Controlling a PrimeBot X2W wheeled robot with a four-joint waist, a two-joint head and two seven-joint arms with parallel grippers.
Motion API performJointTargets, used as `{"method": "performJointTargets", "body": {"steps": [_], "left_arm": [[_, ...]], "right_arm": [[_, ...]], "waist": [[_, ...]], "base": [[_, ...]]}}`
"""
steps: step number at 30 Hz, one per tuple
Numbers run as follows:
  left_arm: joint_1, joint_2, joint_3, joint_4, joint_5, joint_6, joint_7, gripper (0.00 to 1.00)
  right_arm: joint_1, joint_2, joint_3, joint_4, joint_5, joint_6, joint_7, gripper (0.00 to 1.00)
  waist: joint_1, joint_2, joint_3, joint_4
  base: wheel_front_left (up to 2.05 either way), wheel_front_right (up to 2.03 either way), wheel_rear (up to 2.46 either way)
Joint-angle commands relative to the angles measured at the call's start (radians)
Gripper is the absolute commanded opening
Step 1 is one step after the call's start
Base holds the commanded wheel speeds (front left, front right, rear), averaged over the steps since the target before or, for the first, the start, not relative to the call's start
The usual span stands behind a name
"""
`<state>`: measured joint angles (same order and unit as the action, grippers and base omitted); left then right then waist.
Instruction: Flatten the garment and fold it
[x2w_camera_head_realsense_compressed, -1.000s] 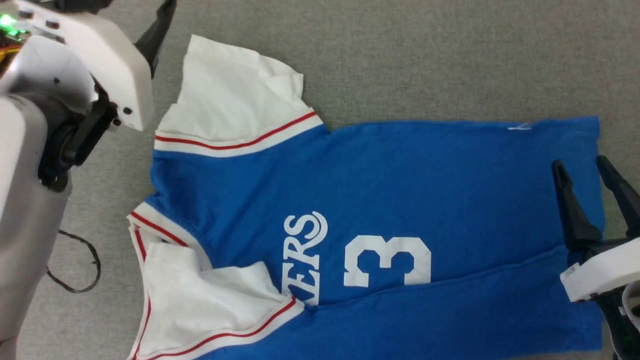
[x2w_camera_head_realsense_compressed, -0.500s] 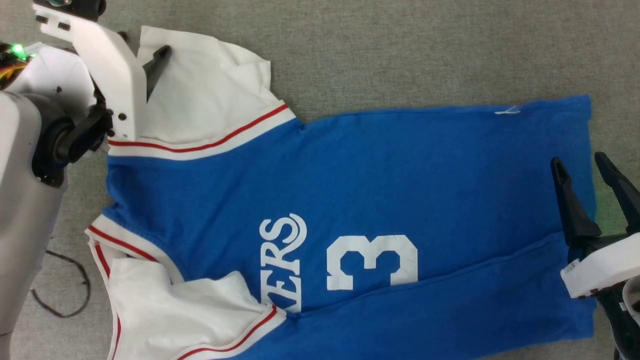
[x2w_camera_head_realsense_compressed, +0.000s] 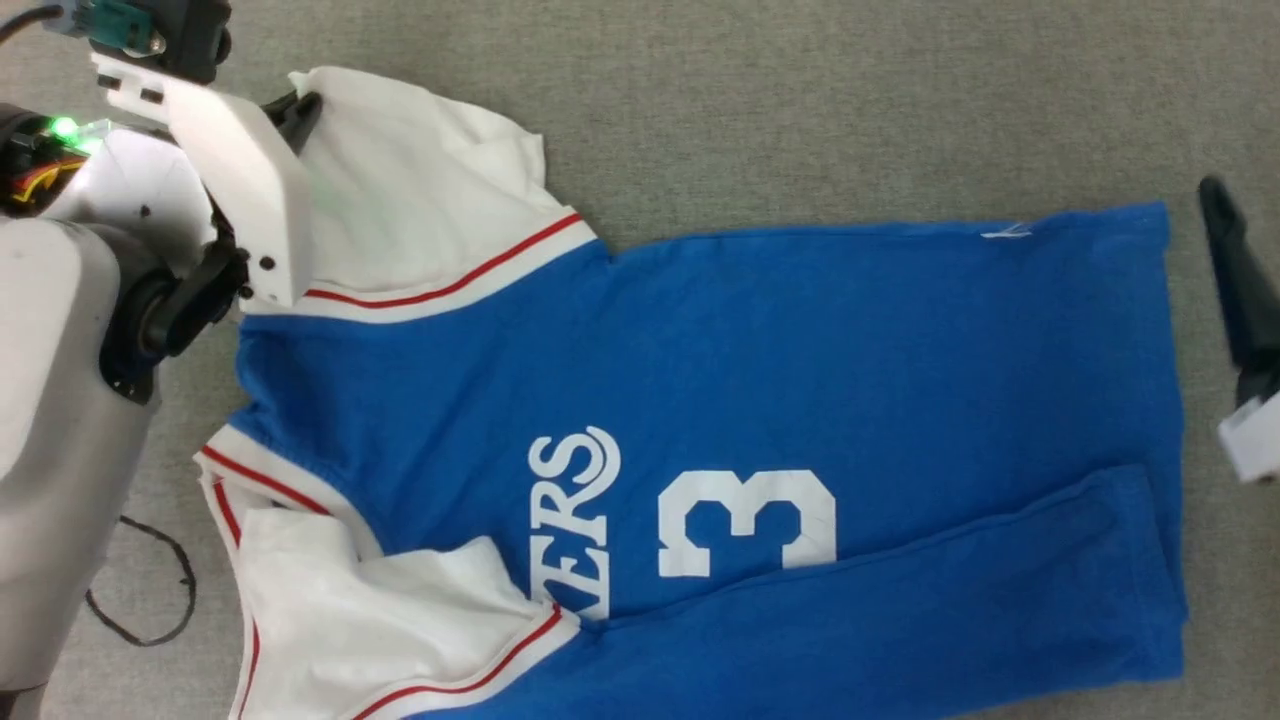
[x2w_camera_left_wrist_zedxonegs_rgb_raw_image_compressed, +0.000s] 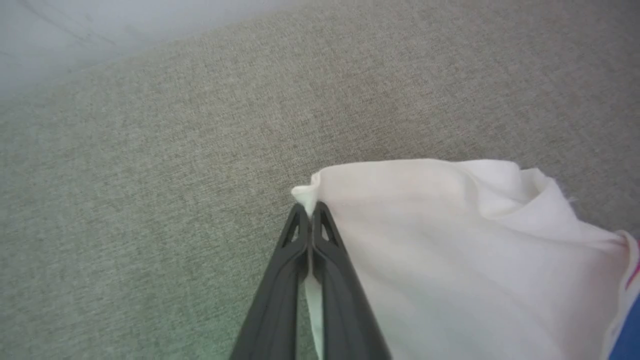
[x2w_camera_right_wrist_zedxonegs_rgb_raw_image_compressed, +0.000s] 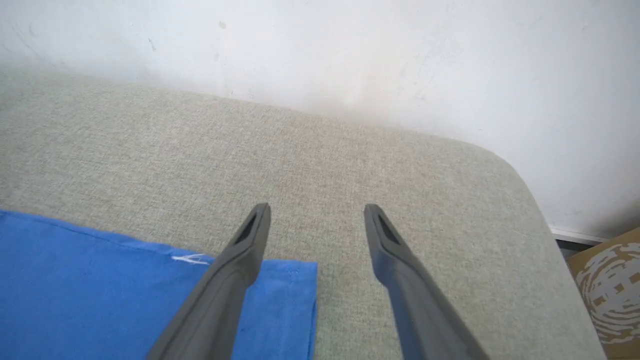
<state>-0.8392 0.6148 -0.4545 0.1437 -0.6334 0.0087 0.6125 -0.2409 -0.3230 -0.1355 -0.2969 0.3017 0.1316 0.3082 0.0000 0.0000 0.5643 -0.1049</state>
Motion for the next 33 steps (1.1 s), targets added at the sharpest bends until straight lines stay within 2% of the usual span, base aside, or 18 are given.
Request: {"method": "performJointTargets", "body": {"steps": [1, 3, 4, 9, 17, 18, 19, 20, 23, 33], "left_arm": [[0.011, -0.006, -0.001, 0.004, 0.005, -0.006, -0.013, 0.00], [0.007, -0.009, -0.003, 0.002, 0.006, -0.008, -0.020, 0.00], [0.007, -0.009, -0.003, 0.002, 0.006, -0.008, -0.020, 0.00], [0.000, -0.019, -0.007, 0.000, 0.005, -0.005, -0.025, 0.00], [-0.006, -0.031, -0.013, 0.002, 0.001, 0.000, -0.029, 0.00], [-0.008, -0.032, -0.014, 0.002, 0.000, 0.001, -0.029, 0.00], [-0.009, -0.033, -0.015, 0.003, 0.000, 0.001, -0.030, 0.00], [-0.011, -0.033, -0.016, 0.004, 0.000, 0.001, -0.030, 0.00], [-0.019, -0.034, -0.018, 0.003, 0.008, -0.004, -0.048, 0.00], [-0.024, -0.019, 0.014, 0.022, 0.079, -0.005, -0.277, 0.00]], "right_arm": [[-0.034, -0.015, -0.003, 0.021, 0.009, -0.001, 0.030, 1.00], [-0.060, -0.045, -0.002, 0.049, 0.000, -0.001, 0.080, 1.00], [-0.060, -0.045, -0.002, 0.049, 0.000, -0.001, 0.080, 1.00], [-0.093, -0.067, 0.014, 0.115, 0.020, -0.001, 0.224, 1.00], [-0.087, -0.041, 0.006, 0.151, 0.046, -0.001, 0.340, 1.00], [-0.081, -0.034, 0.003, 0.160, 0.050, -0.001, 0.365, 0.86], [-0.077, -0.024, -0.003, 0.168, 0.057, -0.001, 0.396, 0.32], [-0.074, -0.013, -0.010, 0.173, 0.065, -0.001, 0.427, 0.00], [-0.083, -0.002, -0.023, 0.163, 0.058, -0.001, 0.467, 0.00], [-0.118, -0.010, -0.051, 0.153, 0.037, -0.001, 0.355, 0.00]], "waist": [[0.0000, 0.0000, -0.001, 0.013], [0.0000, 0.0000, 0.006, 0.023], [0.0000, 0.0000, 0.006, 0.023], [0.0000, 0.0000, 0.027, 0.045], [0.0000, 0.0000, 0.049, 0.067], [0.0000, 0.0000, 0.051, 0.068], [0.0000, 0.0000, 0.052, 0.069], [0.0000, 0.0000, 0.053, 0.070], [0.0000, 0.0000, 0.052, 0.071], [0.0000, 0.0000, -0.017, 0.070]], "base": [[0.00, 0.00, 0.00], [0.00, 0.00, 0.00], [0.00, 0.00, 0.00], [0.00, 0.00, 0.00], [0.00, 0.00, 0.00], [0.00, 0.00, 0.00], [0.00, 0.00, 0.00], [0.00, 0.00, 0.00], [0.00, 0.00, 0.00], [0.00, 0.00, 0.00]]}}
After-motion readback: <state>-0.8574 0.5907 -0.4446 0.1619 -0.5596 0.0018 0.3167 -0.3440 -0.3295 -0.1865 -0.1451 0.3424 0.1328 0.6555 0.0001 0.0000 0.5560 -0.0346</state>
